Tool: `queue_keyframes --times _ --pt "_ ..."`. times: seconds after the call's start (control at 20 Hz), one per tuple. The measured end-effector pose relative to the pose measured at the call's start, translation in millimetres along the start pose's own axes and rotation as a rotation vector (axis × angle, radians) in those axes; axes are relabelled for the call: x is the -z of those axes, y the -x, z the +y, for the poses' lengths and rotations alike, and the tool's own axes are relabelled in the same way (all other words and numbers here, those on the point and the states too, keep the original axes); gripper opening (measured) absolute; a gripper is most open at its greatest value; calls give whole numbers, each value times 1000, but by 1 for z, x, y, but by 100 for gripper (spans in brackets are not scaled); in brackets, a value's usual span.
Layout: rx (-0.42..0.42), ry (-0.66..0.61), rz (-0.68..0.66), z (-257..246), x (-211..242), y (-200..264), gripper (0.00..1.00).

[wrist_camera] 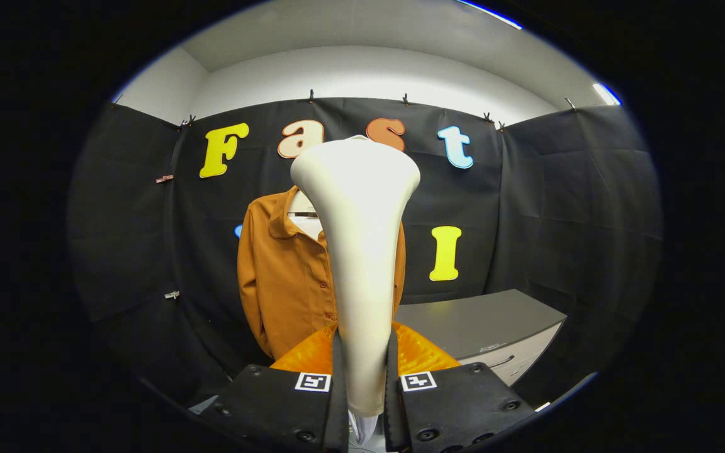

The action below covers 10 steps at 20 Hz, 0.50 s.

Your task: Iron the clothes twice with a garment steamer, once on the left side and once on the right side.

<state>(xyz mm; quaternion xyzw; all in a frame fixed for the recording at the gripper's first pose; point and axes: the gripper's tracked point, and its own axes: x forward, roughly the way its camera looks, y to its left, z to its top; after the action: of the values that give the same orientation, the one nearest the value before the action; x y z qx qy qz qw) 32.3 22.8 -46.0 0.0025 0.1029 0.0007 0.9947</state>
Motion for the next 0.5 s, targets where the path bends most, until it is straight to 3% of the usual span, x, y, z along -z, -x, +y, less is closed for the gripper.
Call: queue_keyframes --times 0.5 --pt "-33 9 -11 6 -3 -8 26"
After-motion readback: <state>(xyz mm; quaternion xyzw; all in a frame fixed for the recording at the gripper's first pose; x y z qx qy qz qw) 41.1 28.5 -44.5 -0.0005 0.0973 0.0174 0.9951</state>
